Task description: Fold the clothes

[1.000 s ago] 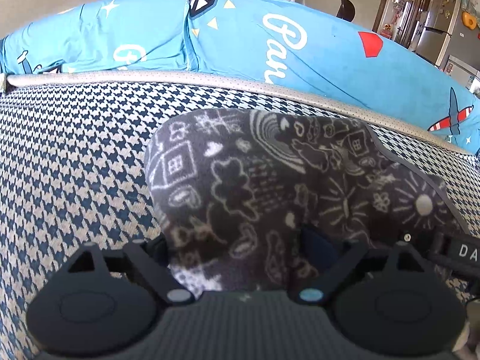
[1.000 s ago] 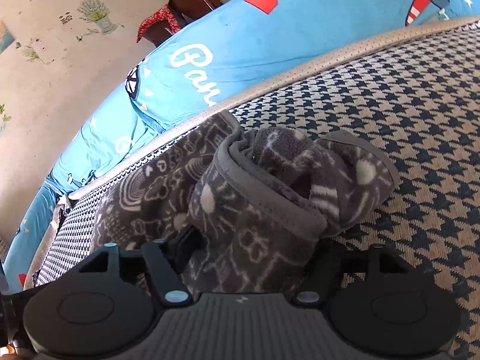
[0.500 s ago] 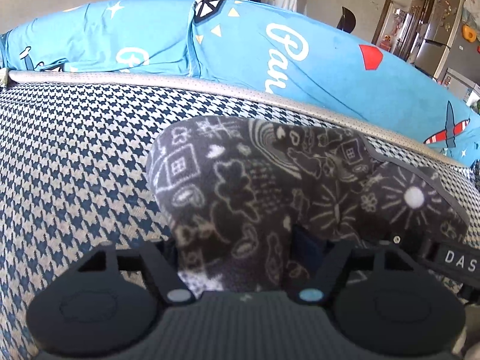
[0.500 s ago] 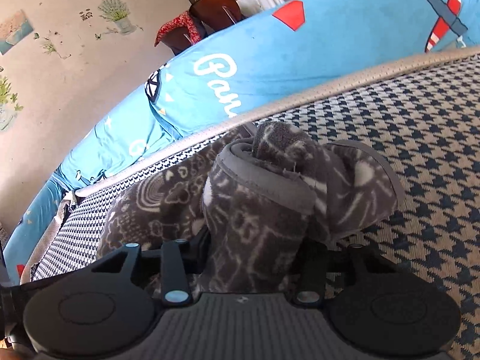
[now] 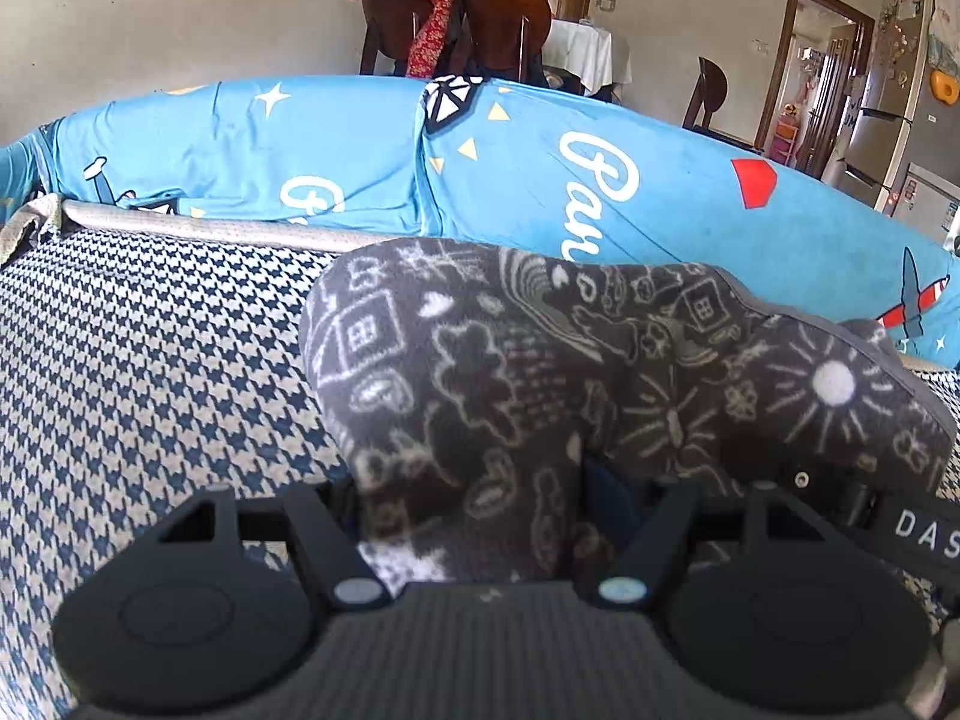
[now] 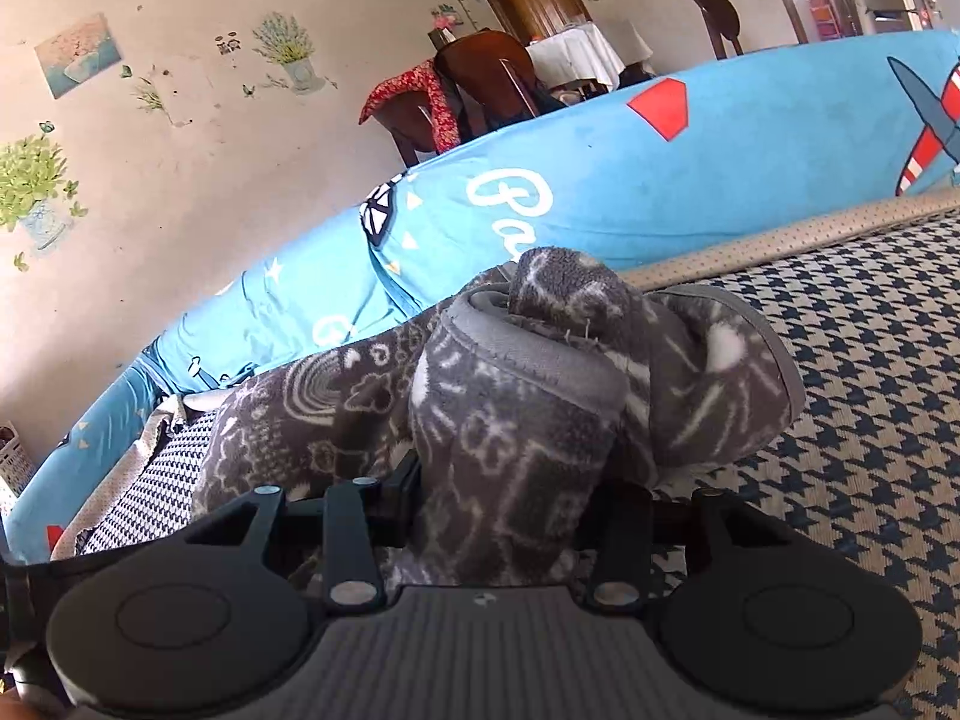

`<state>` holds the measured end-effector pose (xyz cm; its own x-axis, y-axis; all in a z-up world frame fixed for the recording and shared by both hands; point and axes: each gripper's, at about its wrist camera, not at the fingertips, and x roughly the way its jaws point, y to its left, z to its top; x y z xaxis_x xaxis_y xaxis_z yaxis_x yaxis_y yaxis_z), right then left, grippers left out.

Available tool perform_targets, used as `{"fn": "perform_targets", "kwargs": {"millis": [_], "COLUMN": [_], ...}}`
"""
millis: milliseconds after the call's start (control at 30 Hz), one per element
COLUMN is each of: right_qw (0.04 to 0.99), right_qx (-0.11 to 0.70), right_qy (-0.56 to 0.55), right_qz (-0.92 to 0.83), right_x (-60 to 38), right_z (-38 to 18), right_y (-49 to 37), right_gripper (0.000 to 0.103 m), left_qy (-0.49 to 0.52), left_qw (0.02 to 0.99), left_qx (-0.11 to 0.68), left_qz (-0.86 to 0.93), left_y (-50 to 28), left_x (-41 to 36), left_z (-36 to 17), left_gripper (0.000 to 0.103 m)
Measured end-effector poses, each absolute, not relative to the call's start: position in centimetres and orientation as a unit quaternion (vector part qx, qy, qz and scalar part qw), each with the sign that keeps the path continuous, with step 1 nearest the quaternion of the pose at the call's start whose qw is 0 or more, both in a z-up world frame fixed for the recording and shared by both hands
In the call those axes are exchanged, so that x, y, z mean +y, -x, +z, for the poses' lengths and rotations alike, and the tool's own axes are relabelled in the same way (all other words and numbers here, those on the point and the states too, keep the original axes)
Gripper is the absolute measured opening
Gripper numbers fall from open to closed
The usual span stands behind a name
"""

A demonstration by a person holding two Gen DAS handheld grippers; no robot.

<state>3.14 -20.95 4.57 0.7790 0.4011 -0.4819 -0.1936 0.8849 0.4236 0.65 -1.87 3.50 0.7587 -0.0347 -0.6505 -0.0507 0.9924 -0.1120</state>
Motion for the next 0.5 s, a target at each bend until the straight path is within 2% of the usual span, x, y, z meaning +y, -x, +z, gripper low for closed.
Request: {"fn": "perform_targets", "kwargs": {"millis": [500], "right_qw": [0.941], "right_qx": [0.251], "right_qy": [-0.154], "right_qz": [0.169], "right_x": [-19.1], "right_z": [7.1], "right_y": [-2.0], "right_gripper": [0.044], "left_qy": [0.064], "left_qw": [0.946], "left_qx": [0.318], "left_qz": [0.019], "left_y": [0.1], "left_x": [-0.5], "left_z": [5.9], "left_gripper": [0.07]}}
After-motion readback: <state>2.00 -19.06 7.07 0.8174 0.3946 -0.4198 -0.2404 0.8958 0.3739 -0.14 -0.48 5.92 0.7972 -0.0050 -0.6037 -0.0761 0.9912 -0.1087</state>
